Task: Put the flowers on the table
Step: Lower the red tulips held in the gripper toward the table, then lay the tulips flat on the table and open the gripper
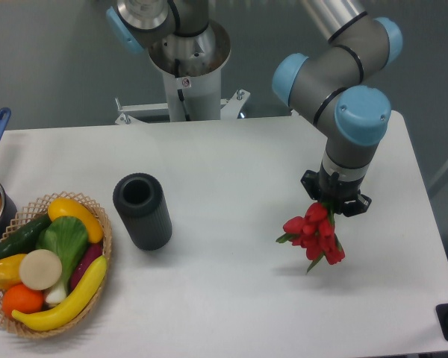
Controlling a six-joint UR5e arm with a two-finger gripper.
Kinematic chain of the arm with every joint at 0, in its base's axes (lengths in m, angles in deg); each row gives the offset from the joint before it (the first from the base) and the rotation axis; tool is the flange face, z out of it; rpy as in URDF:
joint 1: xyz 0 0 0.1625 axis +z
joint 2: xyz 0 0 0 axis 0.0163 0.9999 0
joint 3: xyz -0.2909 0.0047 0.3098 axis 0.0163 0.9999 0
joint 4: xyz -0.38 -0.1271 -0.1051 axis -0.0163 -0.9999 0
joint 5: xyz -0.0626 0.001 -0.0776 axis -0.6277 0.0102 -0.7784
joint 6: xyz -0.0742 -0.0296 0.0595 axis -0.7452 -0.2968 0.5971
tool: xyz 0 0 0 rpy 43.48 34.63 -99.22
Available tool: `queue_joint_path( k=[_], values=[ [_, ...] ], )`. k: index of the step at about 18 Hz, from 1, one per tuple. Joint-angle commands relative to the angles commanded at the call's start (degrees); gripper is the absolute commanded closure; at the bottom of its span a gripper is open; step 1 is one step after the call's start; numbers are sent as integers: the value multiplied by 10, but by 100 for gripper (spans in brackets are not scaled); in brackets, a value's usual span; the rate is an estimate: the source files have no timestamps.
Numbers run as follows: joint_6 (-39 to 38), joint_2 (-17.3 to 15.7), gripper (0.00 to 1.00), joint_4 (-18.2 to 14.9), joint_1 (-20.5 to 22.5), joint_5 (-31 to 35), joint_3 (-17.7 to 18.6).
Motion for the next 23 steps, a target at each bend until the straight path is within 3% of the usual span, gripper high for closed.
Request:
queue_joint_path(
  k=[2, 7, 9, 10, 15, 18, 23],
  values=[
    [1, 0, 80, 24, -1, 1, 18],
    [0, 7, 41, 112, 1, 2, 47],
    [0, 7, 18, 113, -1, 2, 50],
    [-3, 7, 0, 115, -3, 2, 55],
    [1, 12, 0, 118, -4, 4, 59],
    [1, 30, 0, 130, -3, 5, 38],
    [1, 29, 0, 142, 1, 15, 34]
  ],
)
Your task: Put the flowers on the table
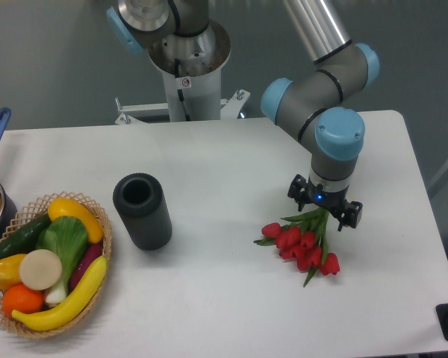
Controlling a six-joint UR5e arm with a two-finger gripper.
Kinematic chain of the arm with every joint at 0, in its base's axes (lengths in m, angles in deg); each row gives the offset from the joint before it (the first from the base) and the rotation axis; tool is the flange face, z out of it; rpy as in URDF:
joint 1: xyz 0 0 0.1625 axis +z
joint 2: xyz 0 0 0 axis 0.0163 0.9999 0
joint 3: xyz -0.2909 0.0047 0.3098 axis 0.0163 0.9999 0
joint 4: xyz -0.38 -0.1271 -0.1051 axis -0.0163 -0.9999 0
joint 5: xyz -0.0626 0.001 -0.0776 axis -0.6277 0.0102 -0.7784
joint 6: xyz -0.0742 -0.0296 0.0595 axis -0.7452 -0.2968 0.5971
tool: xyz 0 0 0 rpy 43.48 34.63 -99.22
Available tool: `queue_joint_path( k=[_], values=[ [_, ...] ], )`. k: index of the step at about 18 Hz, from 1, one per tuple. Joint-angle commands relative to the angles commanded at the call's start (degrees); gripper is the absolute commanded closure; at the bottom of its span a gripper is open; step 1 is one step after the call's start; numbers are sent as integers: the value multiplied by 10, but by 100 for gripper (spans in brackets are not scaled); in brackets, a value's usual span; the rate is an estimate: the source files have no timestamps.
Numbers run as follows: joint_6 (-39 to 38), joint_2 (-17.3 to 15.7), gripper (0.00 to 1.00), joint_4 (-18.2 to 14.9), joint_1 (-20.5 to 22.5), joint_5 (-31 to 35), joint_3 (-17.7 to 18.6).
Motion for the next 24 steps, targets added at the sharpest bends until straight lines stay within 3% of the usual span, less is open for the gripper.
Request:
queue_joint_path(
  k=[24],
  values=[
    [2, -4, 0, -13, 15, -1, -8]
  ],
)
